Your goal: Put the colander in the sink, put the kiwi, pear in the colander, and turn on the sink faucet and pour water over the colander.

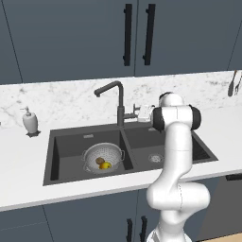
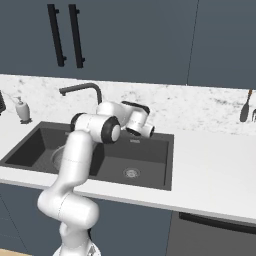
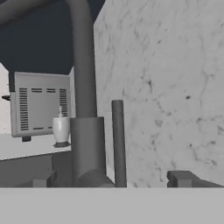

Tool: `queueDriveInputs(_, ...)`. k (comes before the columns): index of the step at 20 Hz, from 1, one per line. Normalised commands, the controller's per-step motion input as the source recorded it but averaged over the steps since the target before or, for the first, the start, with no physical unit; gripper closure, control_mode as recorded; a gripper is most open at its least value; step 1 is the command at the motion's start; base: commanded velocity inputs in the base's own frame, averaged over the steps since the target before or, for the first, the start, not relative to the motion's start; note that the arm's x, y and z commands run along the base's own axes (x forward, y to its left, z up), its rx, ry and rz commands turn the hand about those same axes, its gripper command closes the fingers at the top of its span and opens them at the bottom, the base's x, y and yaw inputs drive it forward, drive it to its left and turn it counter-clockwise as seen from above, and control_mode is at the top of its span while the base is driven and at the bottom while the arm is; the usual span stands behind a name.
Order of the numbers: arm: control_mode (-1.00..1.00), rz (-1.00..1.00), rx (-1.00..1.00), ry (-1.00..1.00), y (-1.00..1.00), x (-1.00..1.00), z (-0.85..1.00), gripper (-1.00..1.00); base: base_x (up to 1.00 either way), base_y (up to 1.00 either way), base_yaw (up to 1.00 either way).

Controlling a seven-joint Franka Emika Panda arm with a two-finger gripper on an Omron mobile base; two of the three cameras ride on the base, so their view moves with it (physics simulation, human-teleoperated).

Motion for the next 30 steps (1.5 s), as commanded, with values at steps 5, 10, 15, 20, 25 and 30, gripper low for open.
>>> queueDriveInputs(5,-1.00,-0.04,0.00,0.00,0.10,0.28,0.00,-1.00,0.00,0.00,0.00)
queueDriveInputs(10,-1.00,-0.06,0.00,0.00,0.03,0.18,0.00,-1.00,0.00,0.00,0.00)
queueDriveInputs(15,-1.00,-0.09,0.00,0.00,0.01,0.05,0.00,-1.00,0.00,0.00,0.00)
queueDriveInputs(20,-1.00,-0.13,0.00,0.00,0.02,0.00,0.00,-1.00,0.00,0.00,0.00)
queueDriveInputs(25,-1.00,-0.15,0.00,0.02,0.05,0.00,0.06,-1.00,0.00,0.00,0.00)
queueDriveInputs(30,-1.00,-0.16,0.00,0.02,0.07,0.02,0.08,-1.00,0.00,0.00,0.00)
